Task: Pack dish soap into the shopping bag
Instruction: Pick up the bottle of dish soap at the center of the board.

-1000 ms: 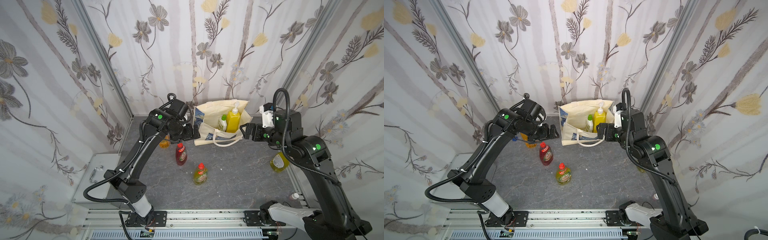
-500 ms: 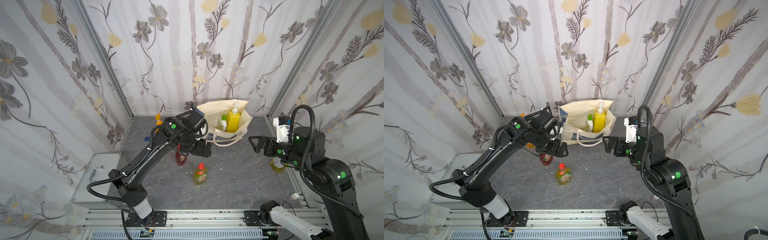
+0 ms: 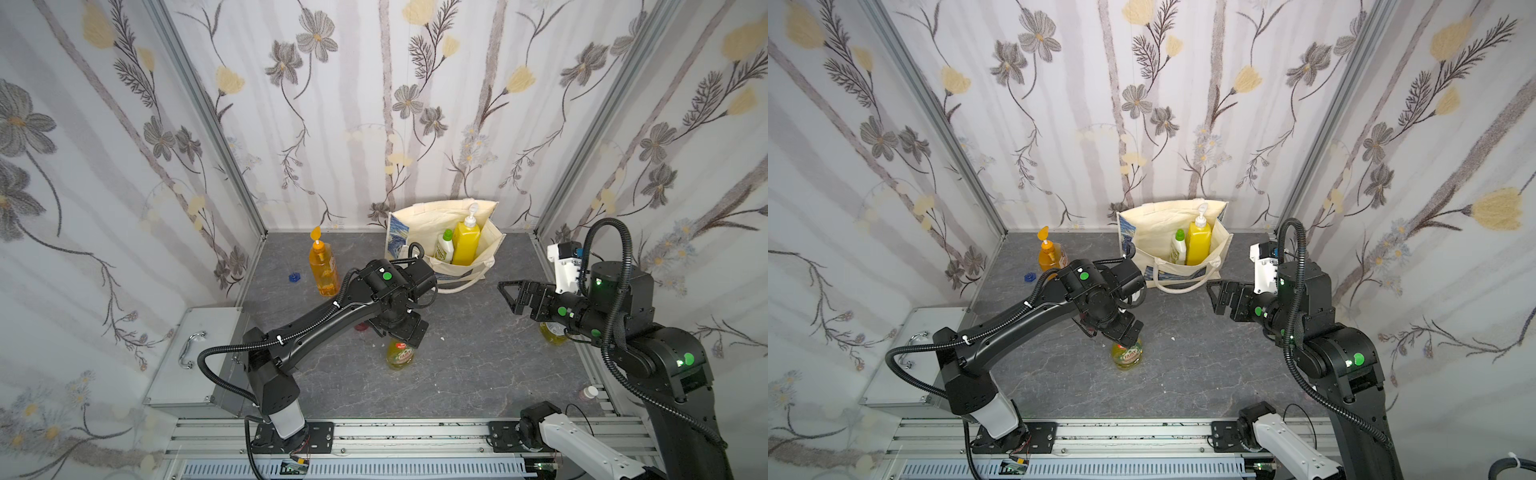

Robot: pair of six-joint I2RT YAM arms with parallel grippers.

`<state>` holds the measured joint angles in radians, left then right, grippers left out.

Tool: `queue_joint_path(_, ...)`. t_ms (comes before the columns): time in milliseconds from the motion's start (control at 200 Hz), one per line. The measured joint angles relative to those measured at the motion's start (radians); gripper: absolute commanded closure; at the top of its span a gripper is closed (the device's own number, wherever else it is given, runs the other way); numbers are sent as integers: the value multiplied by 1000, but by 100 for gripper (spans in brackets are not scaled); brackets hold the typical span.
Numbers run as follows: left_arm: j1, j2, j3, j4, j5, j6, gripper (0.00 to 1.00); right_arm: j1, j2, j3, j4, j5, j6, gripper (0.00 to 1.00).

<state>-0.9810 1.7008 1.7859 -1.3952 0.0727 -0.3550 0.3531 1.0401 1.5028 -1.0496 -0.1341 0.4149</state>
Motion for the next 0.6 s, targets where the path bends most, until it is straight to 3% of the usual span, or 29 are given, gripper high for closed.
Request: queue_joint_path(600,54,8,-156,169,36,63,7,-10,-26,-2,-43,-21,1,0)
